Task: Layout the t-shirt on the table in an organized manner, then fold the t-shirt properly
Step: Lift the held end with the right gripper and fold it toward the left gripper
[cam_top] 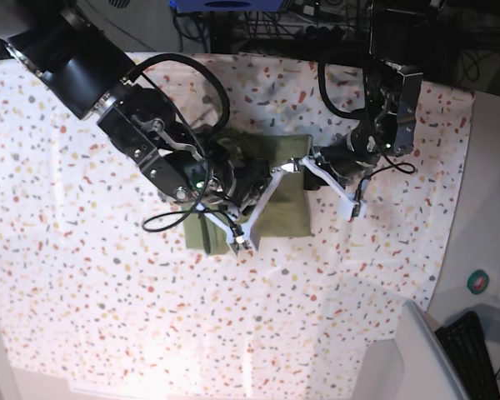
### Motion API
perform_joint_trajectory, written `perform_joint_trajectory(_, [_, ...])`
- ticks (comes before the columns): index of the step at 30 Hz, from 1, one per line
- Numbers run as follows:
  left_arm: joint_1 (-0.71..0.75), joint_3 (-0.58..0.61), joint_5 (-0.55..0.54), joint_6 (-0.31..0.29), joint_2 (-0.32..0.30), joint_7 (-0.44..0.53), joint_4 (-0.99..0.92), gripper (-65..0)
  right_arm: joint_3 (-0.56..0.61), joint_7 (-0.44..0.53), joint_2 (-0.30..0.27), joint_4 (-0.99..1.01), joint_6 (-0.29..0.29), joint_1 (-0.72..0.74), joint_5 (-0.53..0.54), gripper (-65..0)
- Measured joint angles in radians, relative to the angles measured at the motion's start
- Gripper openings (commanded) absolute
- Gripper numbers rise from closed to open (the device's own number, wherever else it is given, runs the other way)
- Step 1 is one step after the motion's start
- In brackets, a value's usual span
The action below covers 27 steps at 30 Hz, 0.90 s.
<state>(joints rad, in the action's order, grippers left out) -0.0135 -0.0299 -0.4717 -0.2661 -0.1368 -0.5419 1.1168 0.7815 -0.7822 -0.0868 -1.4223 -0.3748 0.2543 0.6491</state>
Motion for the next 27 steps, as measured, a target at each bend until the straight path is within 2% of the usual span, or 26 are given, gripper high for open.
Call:
perform_joint_trajectory(2, [0.0, 0.0, 0.0, 0.0, 0.0, 0.0, 0.0, -65.0, 0.034, 0.004, -0.001, 0.0, -0.029, 0.005, -0.002, -65.0])
perform_joint_trajectory(9, [0.0, 0.0, 0.0, 0.0, 0.0, 0.0, 0.0, -65.0, 0.055, 0.008, 0.003, 0.031, -0.031, 0.046, -0.002, -65.0])
perform_joint_trajectory(19, [0.0, 0.001, 0.0, 0.0, 0.0, 0.0, 0.0, -65.0, 0.056, 0.005, 0.039, 0.043, -0.031, 0.083, -0.002, -65.0])
perform_joint_trajectory(24, [0.0, 0.001, 0.0, 0.001, 0.0, 0.0, 0.0, -65.0, 0.056, 0.001, 0.052, 0.061, -0.03, 0.072, -0.101, -65.0])
perform_joint_trajectory(27, [0.0, 0.001, 0.0, 0.0, 0.0, 0.0, 0.0, -65.0, 0.057, 0.003, 0.06, 0.061, -0.03, 0.044, -0.106, -65.0])
